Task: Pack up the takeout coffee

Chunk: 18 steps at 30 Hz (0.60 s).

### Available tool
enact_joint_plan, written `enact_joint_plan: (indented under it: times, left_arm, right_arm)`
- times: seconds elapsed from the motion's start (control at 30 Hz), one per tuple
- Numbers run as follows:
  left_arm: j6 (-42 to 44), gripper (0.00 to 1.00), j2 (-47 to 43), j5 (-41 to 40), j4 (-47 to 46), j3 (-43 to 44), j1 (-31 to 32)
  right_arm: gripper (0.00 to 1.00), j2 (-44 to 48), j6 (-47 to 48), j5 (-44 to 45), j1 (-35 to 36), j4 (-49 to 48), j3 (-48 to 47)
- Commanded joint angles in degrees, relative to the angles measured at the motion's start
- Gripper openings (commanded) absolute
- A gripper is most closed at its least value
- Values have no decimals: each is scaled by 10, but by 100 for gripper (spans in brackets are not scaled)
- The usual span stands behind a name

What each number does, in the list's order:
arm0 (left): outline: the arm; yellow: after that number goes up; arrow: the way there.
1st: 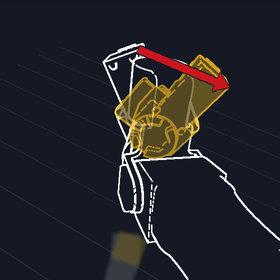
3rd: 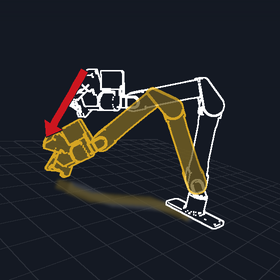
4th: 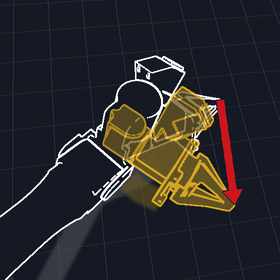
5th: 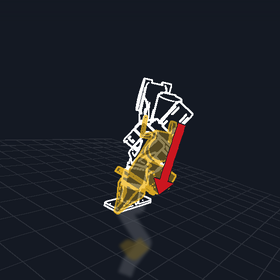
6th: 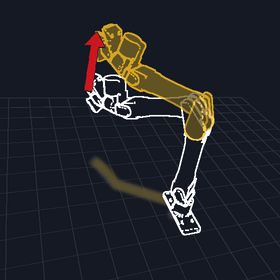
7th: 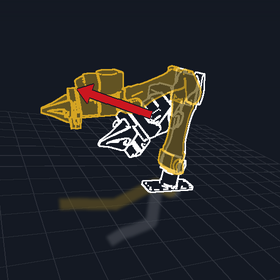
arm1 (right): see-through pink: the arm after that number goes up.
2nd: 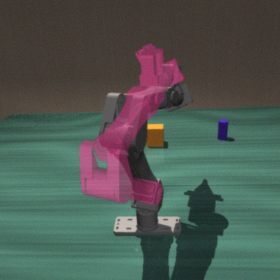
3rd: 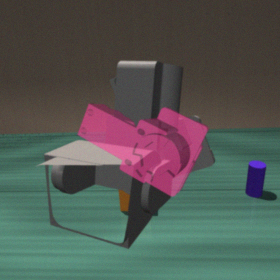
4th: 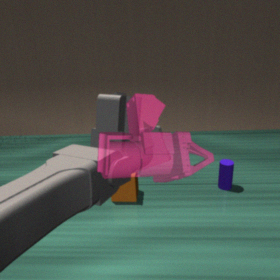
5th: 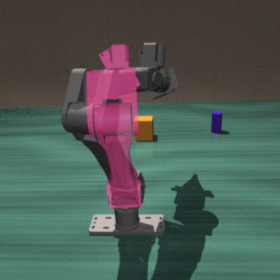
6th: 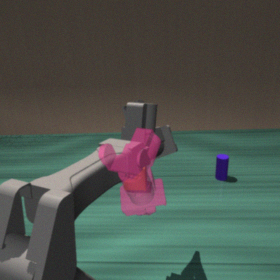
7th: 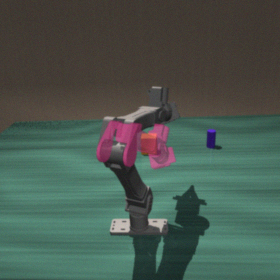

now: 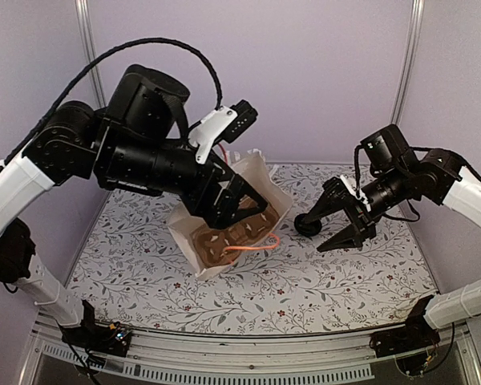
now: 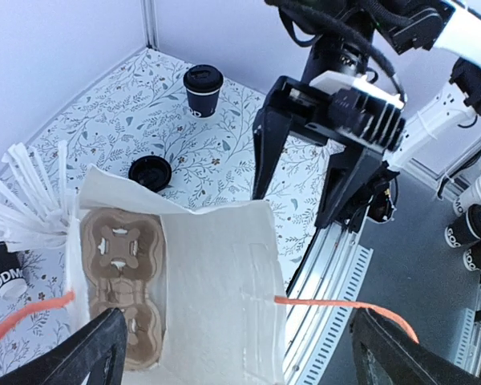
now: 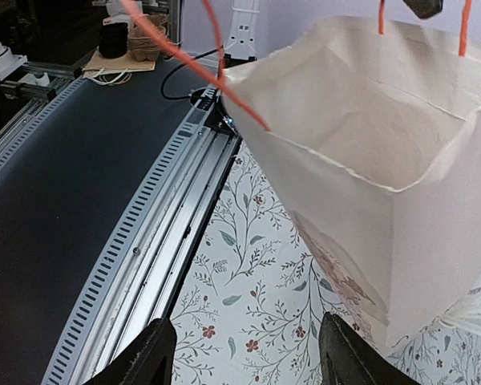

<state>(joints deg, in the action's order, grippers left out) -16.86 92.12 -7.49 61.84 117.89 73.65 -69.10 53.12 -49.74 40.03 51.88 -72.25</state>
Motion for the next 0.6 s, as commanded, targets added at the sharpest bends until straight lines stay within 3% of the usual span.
enact_joint_plan:
  times: [0.0, 0.2, 0.57]
  left_arm:
    - [14, 100, -67, -60, -148, -142, 3]
    - [31, 100, -36, -62, -148, -131, -7]
    - [55, 100, -17, -49, -139, -101, -35]
  right_arm:
    - [64, -9, -18, 10, 46, 3, -50]
    - [64, -34, -21, 13, 70, -5, -91]
    - [64, -39, -35, 48, 93, -35, -70]
